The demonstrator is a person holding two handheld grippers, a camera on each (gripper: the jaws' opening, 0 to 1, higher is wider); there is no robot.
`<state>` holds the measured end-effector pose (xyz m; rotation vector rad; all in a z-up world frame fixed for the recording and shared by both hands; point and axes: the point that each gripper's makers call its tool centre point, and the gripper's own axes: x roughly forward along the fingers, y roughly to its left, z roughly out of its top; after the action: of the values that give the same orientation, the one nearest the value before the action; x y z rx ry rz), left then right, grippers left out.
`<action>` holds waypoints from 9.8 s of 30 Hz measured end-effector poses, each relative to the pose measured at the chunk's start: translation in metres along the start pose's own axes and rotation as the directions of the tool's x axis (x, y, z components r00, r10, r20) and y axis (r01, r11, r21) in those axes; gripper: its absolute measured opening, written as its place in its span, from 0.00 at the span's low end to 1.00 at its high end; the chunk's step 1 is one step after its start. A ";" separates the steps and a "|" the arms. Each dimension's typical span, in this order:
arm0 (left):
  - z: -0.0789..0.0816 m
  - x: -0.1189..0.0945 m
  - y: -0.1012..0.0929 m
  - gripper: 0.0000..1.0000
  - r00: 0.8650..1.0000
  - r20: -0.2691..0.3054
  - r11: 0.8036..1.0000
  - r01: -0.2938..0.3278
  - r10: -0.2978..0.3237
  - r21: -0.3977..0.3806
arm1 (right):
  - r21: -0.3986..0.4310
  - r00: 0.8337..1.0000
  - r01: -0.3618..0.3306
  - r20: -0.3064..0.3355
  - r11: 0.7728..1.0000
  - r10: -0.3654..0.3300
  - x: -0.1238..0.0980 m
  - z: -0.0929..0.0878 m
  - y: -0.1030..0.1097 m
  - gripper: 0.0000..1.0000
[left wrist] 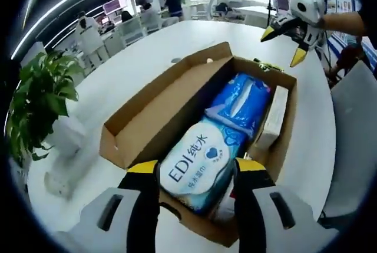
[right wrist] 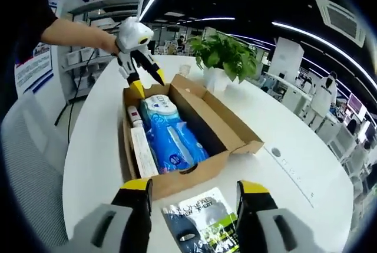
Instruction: Operate the shoe box by opening the lid, removing the specified soft item, and placing it in the target area until the item is outside and the box remains undamaged.
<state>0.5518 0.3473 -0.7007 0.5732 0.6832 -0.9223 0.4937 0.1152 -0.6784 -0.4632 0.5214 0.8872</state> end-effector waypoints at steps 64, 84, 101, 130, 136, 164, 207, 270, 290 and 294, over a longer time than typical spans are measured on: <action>-0.044 0.056 -0.011 0.59 0.937 -0.306 0.889 0.278 -0.169 0.363 | -0.176 0.946 -0.304 -0.168 0.936 0.276 0.207 0.054 0.079 0.55; -0.043 0.062 -0.009 0.62 0.957 -0.255 0.890 0.231 -0.136 0.393 | -0.220 0.947 -0.301 -0.183 0.928 0.264 0.211 0.051 0.082 0.49; -0.041 0.055 -0.008 0.58 0.948 -0.304 0.881 0.222 -0.094 0.418 | -0.225 0.963 -0.261 -0.124 0.939 0.238 0.209 0.058 0.083 0.44; 0.008 -0.005 -0.001 0.58 0.950 -0.311 0.851 0.184 -0.026 0.492 | -0.245 0.978 -0.204 -0.007 0.948 0.209 0.163 0.119 0.073 0.44; 0.021 -0.020 0.000 0.58 0.951 -0.309 0.851 0.174 -0.015 0.495 | -0.255 0.977 -0.202 0.006 0.946 0.211 0.149 0.133 0.071 0.44; 0.107 -0.017 -0.041 0.57 0.969 -0.245 0.846 0.156 -0.031 0.511 | -0.278 0.985 -0.167 -0.015 0.946 0.170 0.064 0.122 0.028 0.44; 0.217 0.073 -0.149 0.57 0.969 -0.200 0.800 0.234 -0.146 0.552 | -0.203 0.993 -0.107 -0.079 0.973 0.093 -0.050 0.006 -0.047 0.44; 0.163 0.194 -0.189 0.58 0.948 -0.253 0.838 0.293 -0.193 0.460 | -0.221 0.971 -0.203 -0.170 0.954 0.167 -0.003 -0.118 -0.052 0.46; 0.163 0.199 -0.195 0.63 0.955 -0.183 0.831 0.294 -0.234 0.472 | -0.227 0.973 -0.195 -0.169 0.954 0.159 -0.004 -0.129 -0.052 0.52; 0.160 0.199 -0.198 0.69 0.953 -0.189 0.817 0.299 -0.235 0.494 | -0.225 0.972 -0.190 -0.180 0.956 0.150 -0.008 -0.131 -0.054 0.53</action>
<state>0.5119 0.0356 -0.7742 1.0388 0.6301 -1.3644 0.5033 0.0056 -0.7671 -0.7238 0.6117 1.0914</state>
